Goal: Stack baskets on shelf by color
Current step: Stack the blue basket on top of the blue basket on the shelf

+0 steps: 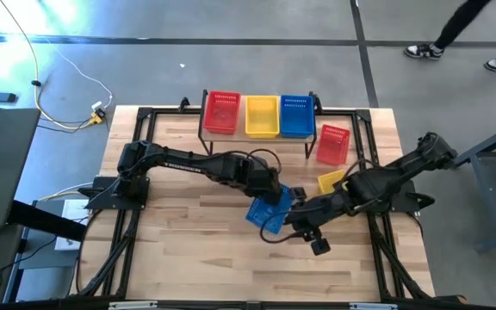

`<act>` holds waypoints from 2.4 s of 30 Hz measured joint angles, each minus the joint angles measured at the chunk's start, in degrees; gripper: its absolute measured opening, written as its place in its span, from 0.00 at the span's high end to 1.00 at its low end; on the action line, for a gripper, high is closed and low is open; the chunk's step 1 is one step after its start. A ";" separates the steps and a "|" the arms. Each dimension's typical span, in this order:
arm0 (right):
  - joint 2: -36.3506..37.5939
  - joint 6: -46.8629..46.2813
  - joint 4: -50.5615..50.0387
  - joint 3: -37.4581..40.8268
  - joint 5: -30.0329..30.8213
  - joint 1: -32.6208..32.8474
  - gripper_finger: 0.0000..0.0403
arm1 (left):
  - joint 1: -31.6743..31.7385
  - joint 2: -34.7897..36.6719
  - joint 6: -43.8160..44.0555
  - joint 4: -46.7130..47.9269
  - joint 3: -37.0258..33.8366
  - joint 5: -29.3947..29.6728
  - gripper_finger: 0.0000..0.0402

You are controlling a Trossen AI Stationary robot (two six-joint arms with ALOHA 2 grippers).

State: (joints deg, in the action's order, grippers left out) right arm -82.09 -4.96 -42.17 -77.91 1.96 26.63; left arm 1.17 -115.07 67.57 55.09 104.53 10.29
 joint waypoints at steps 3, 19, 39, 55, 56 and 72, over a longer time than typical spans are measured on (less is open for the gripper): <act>-1.23 1.84 -0.07 0.00 -0.09 -0.64 0.63 | 0.45 0.00 2.12 -0.05 0.00 0.75 1.00; -7.43 1.55 -4.28 -0.02 5.80 -1.61 0.63 | 1.44 0.00 10.53 -3.21 -0.10 -1.11 1.00; -8.96 -4.92 -9.41 -0.07 10.48 -1.59 0.63 | 1.60 -0.04 15.39 -5.51 -0.17 -5.11 1.00; -9.18 -5.56 -12.37 0.11 9.40 -1.61 0.96 | 1.57 0.15 13.49 -11.71 0.07 -6.00 1.00; -9.18 -5.53 -12.37 0.11 9.41 -1.63 0.96 | 1.57 0.15 13.48 -11.49 0.07 -6.00 1.00; -9.06 -8.08 -16.54 0.09 8.82 -1.54 1.00 | 1.46 0.44 6.76 -11.61 0.00 -7.86 0.72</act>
State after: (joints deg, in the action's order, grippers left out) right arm -91.15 -13.04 -58.72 -77.82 10.78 25.08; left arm 2.63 -114.62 74.33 43.47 104.53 2.44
